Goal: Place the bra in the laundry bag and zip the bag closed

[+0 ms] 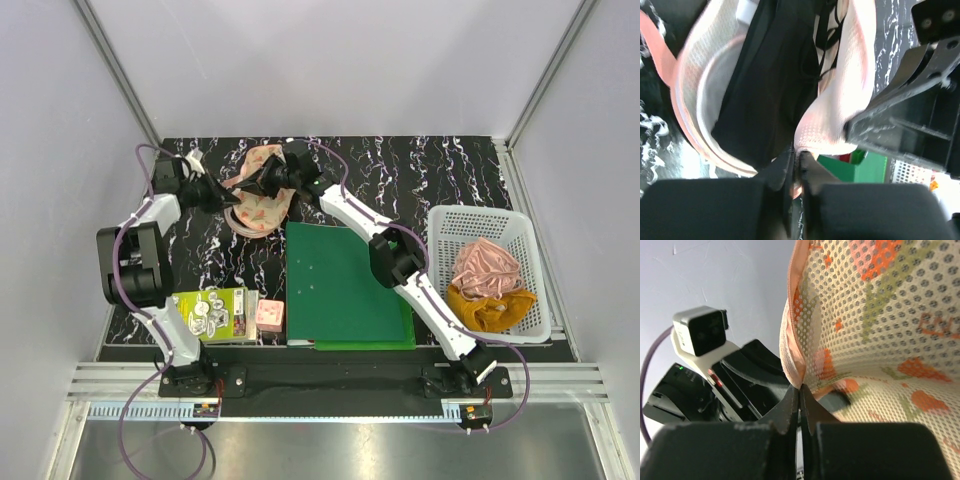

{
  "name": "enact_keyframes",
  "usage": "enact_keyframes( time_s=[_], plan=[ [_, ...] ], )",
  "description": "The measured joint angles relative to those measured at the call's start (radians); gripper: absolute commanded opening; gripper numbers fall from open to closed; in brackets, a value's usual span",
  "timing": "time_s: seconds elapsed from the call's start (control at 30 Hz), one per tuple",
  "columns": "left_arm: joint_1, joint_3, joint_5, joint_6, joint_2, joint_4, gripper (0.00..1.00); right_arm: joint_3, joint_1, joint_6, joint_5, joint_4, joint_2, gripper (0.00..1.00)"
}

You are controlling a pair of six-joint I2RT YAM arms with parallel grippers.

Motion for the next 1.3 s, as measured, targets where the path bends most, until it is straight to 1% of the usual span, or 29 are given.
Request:
enact_keyframes(
  time_s=[0.03, 0.07, 0.2, 0.27, 0.3, 0.37, 0.5, 0.57, 0.6, 0.7, 0.8, 0.9, 0.93, 1.17, 1.3],
  plan=[
    [0.000, 0.026, -0.006, 0.010, 0.012, -0.014, 0.02, 0.000, -0.001, 0.002, 0.000, 0.000, 0.000, 0.12],
    [0.000, 0.041, -0.009, 0.015, 0.021, -0.021, 0.03, 0.000, -0.002, 0.002, 0.000, 0.000, 0.000, 0.20],
    [0.004, 0.129, -0.027, 0.027, 0.090, -0.045, 0.02, -0.044, -0.016, -0.031, -0.007, 0.010, -0.013, 0.36],
    [0.013, 0.164, -0.034, 0.027, 0.137, -0.047, 0.01, -0.094, -0.034, -0.067, -0.016, -0.009, -0.034, 0.40],
    [0.018, 0.175, -0.038, 0.027, 0.158, -0.047, 0.02, -0.111, -0.049, -0.101, -0.028, -0.037, -0.043, 0.44],
    [0.030, 0.189, -0.047, 0.028, 0.197, -0.055, 0.02, -0.127, -0.080, -0.159, -0.040, -0.092, -0.058, 0.50],
    [0.056, 0.226, -0.051, 0.027, 0.266, -0.069, 0.02, -0.169, -0.142, -0.274, -0.069, -0.185, -0.113, 0.57],
    [0.065, 0.244, -0.053, 0.027, 0.284, -0.072, 0.02, -0.175, -0.161, -0.322, -0.081, -0.224, -0.137, 0.60],
    [0.069, 0.255, -0.056, 0.027, 0.291, -0.074, 0.02, -0.177, -0.167, -0.342, -0.087, -0.238, -0.148, 0.66],
    [0.080, 0.279, -0.061, 0.026, 0.300, -0.074, 0.02, -0.179, -0.163, -0.385, -0.106, -0.265, -0.169, 0.72],
    [0.089, 0.287, -0.061, 0.023, 0.306, -0.072, 0.02, -0.179, -0.147, -0.403, -0.122, -0.284, -0.169, 0.75],
    [0.090, 0.287, -0.061, 0.020, 0.317, -0.072, 0.02, -0.174, -0.132, -0.402, -0.144, -0.298, -0.163, 0.77],
    [0.091, 0.287, -0.061, 0.019, 0.320, -0.073, 0.02, -0.171, -0.128, -0.402, -0.148, -0.300, -0.159, 0.79],
    [0.091, 0.287, -0.061, 0.019, 0.328, -0.072, 0.02, -0.076, -0.105, -0.388, -0.163, -0.304, -0.066, 0.80],
    [0.091, 0.287, -0.061, 0.018, 0.332, -0.073, 0.02, -0.061, -0.101, -0.372, -0.166, -0.297, -0.014, 0.80]
  ],
)
